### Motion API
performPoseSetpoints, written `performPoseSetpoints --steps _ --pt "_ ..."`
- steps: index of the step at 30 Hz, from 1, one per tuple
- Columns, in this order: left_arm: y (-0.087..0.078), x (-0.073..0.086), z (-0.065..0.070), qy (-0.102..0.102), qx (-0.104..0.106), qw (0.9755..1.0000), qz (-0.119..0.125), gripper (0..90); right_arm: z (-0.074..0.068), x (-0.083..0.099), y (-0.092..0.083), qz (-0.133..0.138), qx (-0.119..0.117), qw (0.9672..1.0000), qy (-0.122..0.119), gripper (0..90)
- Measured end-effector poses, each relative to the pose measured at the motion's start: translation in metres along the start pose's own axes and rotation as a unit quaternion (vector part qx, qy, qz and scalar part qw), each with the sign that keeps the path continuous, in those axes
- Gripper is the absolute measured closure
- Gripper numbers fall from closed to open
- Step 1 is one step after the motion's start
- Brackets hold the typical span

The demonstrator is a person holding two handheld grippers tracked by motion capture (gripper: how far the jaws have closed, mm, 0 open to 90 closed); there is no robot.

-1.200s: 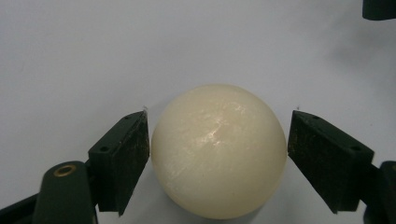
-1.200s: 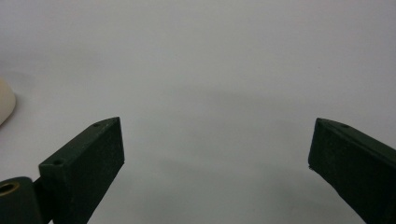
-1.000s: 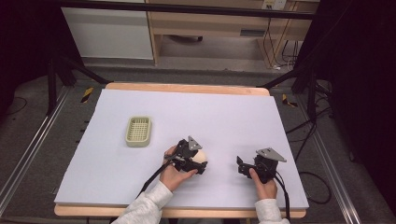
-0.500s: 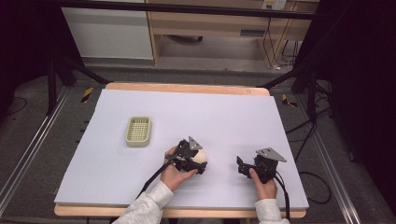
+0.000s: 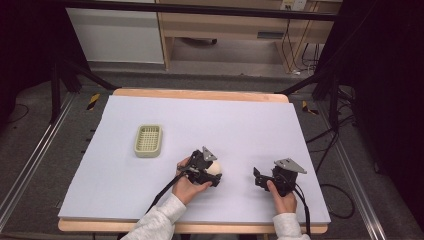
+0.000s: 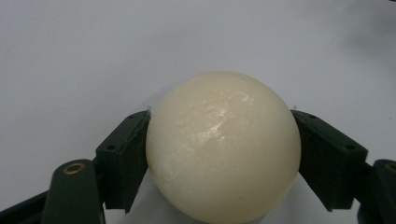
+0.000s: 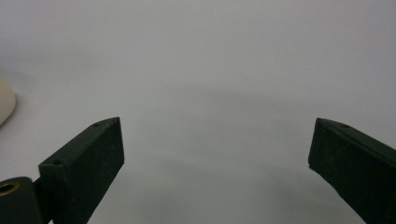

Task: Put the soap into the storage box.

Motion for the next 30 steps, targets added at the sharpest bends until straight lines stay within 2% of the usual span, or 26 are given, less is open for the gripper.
performPoseSetpoints --steps 14,24,30 --pt "-0.007 -0.001 -0.002 -0.008 0.003 1.0 -0.002 24.0 0.0 0.0 0.0 0.0 -0.001 1.0 0.001 3.9" --pt "-0.026 -0.002 -0.004 0.003 0.004 1.0 0.003 24.0 0.0 0.0 0.0 0.0 -0.001 1.0 0.001 3.9" --pt "-0.035 0.0 -0.008 0.0 0.003 1.0 0.007 24.0 0.0 0.0 0.0 0.0 0.0 1.0 0.001 3.9"
Point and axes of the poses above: each handheld gripper's, and its own axes: y roughly forward along the jaws, x roughly out of its underside, z roughly to its right, the point moved 9 cm from there along y, roughly forward along the jaws, and after that the axes turned 8 degrees about x, right-handed, at the moved point
